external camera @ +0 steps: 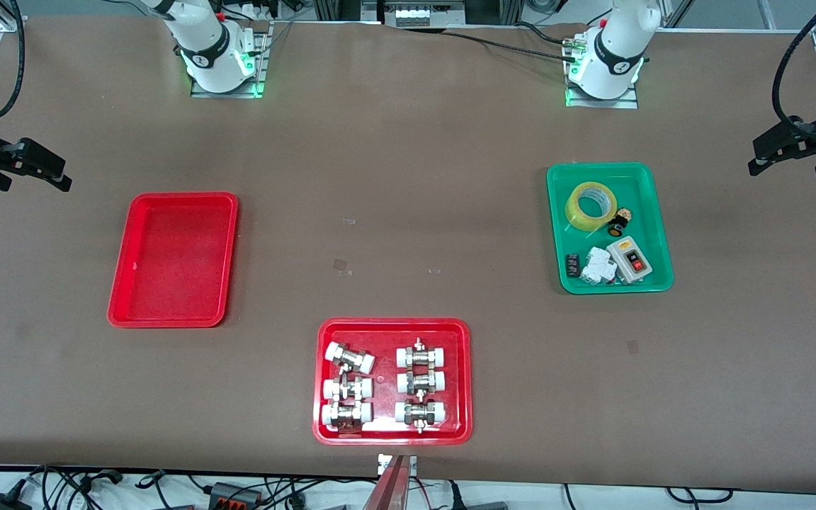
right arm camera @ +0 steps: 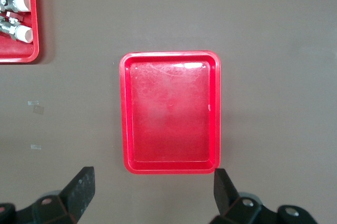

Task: Left arm passes tape to right arm into tray
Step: 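Move the left gripper over the green tray toward the tape roll, then lower the left gripper and grasp the yellow tape roll's rim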

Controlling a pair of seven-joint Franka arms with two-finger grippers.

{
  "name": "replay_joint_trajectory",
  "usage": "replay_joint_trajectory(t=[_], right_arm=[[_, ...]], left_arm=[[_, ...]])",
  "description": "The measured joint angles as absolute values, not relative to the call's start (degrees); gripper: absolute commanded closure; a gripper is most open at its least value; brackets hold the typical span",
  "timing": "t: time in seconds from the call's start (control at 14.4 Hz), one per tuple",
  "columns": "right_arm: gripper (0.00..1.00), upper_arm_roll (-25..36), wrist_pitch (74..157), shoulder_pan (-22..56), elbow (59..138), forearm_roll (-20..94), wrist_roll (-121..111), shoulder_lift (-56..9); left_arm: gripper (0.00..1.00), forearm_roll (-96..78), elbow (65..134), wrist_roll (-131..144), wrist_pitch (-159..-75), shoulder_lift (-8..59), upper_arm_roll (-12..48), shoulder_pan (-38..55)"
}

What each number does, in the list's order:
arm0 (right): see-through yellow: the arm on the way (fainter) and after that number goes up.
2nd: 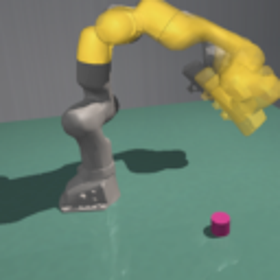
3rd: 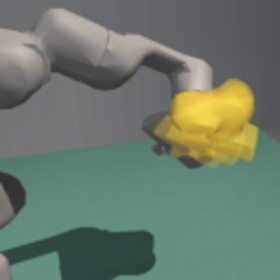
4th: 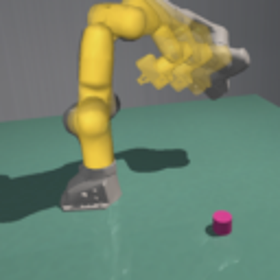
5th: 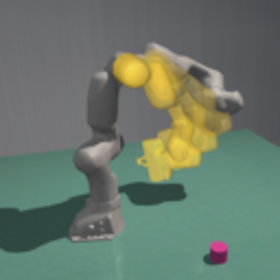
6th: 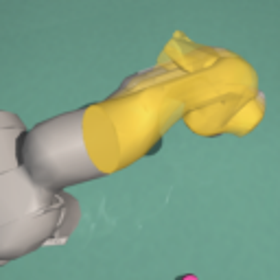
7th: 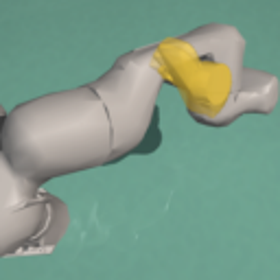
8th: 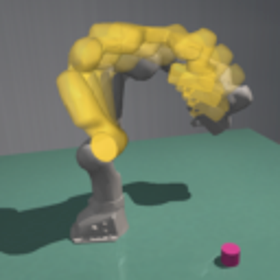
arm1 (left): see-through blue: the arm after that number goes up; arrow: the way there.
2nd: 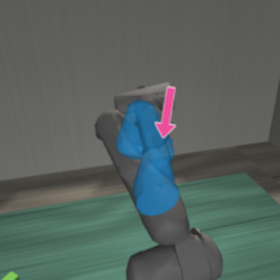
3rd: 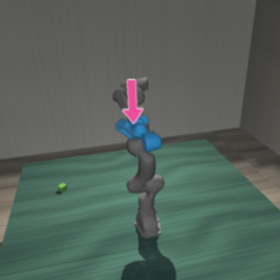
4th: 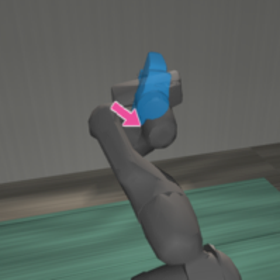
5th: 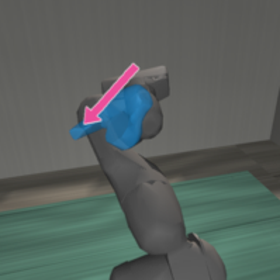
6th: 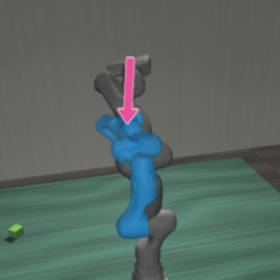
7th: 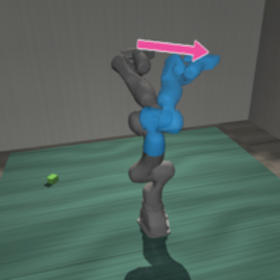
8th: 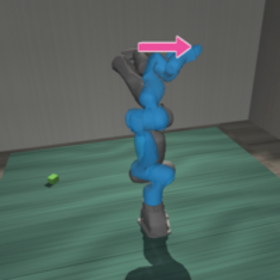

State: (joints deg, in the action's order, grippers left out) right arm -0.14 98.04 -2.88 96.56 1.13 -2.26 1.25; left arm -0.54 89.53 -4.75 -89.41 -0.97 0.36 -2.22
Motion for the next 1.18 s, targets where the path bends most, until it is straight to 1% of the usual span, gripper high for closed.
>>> replay_joint_trajectory(t=[0.35, 0.49, 0.69, 0.83, 0.9, 1.18], right_arm=[[0.00, -0.1, 98.0, -2.9, 96.6, 1.1, -2.3, 1.6], [0.00, -0.1, 98.0, -2.9, 96.6, 1.1, -2.3, 1.6], [0.00, -0.1, 98.0, -2.9, 96.7, 1.1, -2.3, 1.6], [0.00, -0.1, 98.0, -2.9, 96.8, 1.1, -2.3, 1.6], [0.00, -0.1, 98.0, -2.9, 96.9, 1.1, -2.3, 1.6], [0.00, -0.1, 98.0, -2.9, 96.9, 1.1, -2.3, 1.6]], left_arm=[[0.00, -0.6, 89.6, -4.8, -89.1, -0.9, 0.4, -2.2], [0.00, -0.7, 89.9, -4.8, -86.7, -0.4, 1.2, -2.1], [0.00, -0.7, 91.9, -4.7, -83.0, 3.2, 3.1, -1.5], [0.00, -2.5, 96.1, -4.4, -83.1, 6.3, 3.2, -1.5], [0.00, -4.1, 99.4, -4.1, -84.7, 7.6, 3.1, -1.8], [0.00, -5.7, 116.5, -4.0, -101.7, 9.3, 3.1, -3.6]])
